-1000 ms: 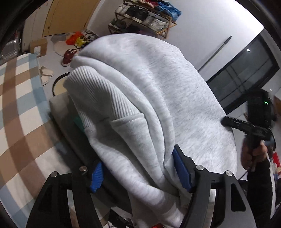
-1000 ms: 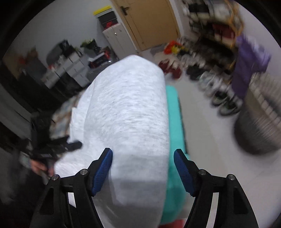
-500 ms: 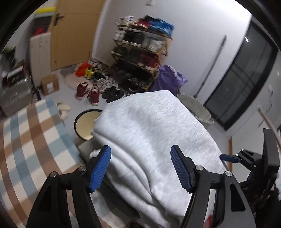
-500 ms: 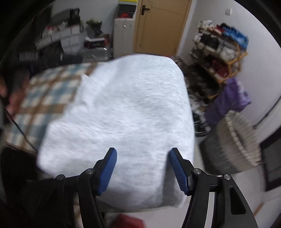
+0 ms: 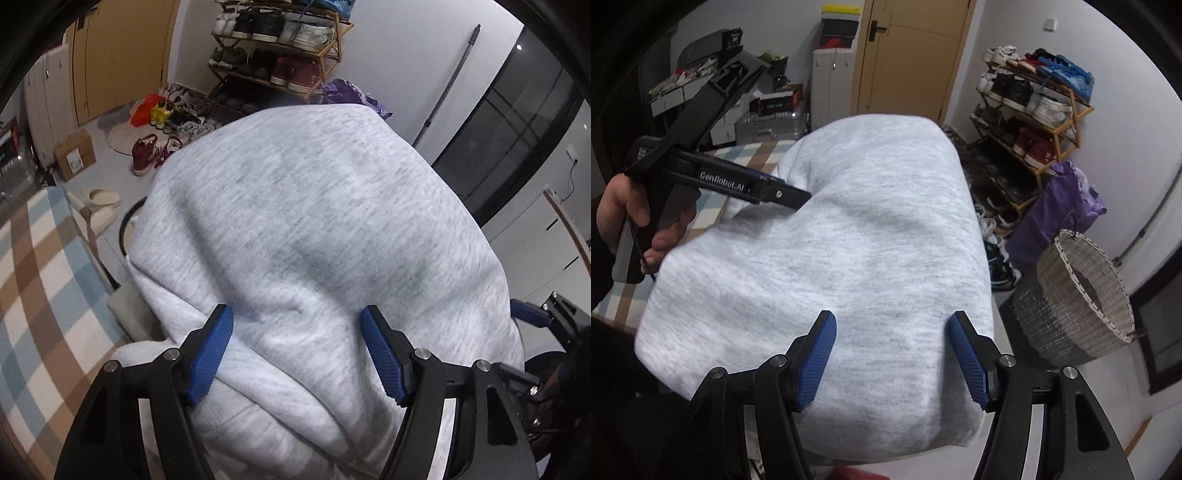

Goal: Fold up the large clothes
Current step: 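Lower the folded sweatshirt onto the teal garment and open both grippers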

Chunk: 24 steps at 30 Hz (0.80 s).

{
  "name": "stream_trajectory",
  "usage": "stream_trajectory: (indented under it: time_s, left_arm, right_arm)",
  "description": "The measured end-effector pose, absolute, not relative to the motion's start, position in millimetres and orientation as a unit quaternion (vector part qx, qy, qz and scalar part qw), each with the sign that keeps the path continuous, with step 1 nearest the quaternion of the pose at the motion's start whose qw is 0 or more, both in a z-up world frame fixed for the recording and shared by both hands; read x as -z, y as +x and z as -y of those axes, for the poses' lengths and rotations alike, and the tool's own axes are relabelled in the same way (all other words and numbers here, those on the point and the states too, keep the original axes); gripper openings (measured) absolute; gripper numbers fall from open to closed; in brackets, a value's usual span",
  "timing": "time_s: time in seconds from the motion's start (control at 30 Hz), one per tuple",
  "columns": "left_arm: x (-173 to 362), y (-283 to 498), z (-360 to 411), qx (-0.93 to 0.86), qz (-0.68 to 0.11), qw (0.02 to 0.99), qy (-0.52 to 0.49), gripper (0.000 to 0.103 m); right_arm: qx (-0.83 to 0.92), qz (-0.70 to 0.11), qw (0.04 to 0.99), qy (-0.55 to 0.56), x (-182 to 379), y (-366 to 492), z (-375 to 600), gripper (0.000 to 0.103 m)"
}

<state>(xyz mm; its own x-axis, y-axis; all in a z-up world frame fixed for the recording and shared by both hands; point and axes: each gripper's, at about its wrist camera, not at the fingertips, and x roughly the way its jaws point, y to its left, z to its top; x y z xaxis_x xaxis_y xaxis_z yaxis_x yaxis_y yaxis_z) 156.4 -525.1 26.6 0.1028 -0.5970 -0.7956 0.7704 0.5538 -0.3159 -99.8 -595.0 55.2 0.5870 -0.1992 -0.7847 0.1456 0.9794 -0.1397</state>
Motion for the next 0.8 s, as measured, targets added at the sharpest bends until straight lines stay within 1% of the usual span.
stream_trajectory:
  time_s: [0.1,0.2,0.23,0.3,0.37,0.4,0.47,0.53,0.63,0.73,0.77,0.8]
  left_arm:
    - [-47,146,511,0.474,-0.484,0.730,0.089,0.068]
    - [-56,136,498,0.479,-0.470,0.736,0.087,0.068]
    - [-53,135,497,0.477,-0.471,0.736,0.092,0.068]
    - [-49,132,494,0.469,-0.474,0.737,0.105,0.068]
    - [-44,136,491,0.462,-0.479,0.740,0.102,0.068]
    - [-45,137,487,0.461,-0.481,0.739,0.095,0.068]
    - [-48,139,477,0.459,-0.487,0.739,0.075,0.068]
    - [-51,138,465,0.459,-0.486,0.741,0.060,0.068]
    - [-60,131,447,0.448,-0.468,0.759,0.058,0.068]
    - [-73,110,427,0.449,-0.431,0.781,0.057,0.068]
    - [-77,100,421,0.451,-0.413,0.789,0.061,0.068]
    - [-83,88,415,0.451,-0.391,0.799,0.070,0.068]
  right_arm:
    - [0.077,-0.417,0.905,0.032,-80,-116,582,0.058]
    - [0.031,-0.373,0.926,0.038,-100,-130,545,0.058]
    - [0.018,-0.375,0.926,0.032,-97,-129,529,0.058]
    - [0.024,-0.419,0.907,0.016,-75,-113,511,0.056]
    - [0.051,-0.469,0.882,0.000,-41,-97,507,0.054]
    - [0.072,-0.482,0.872,-0.041,-21,-91,500,0.054]
    - [0.089,-0.478,0.869,-0.088,-9,-89,488,0.055]
    - [0.103,-0.474,0.870,-0.086,-12,-90,484,0.055]
    - [0.111,-0.450,0.883,-0.068,-28,-100,482,0.055]
    - [0.130,-0.406,0.904,-0.023,-56,-124,487,0.059]
    - [0.129,-0.383,0.915,0.007,-67,-139,489,0.060]
    - [0.126,-0.348,0.928,0.040,-79,-157,491,0.062]
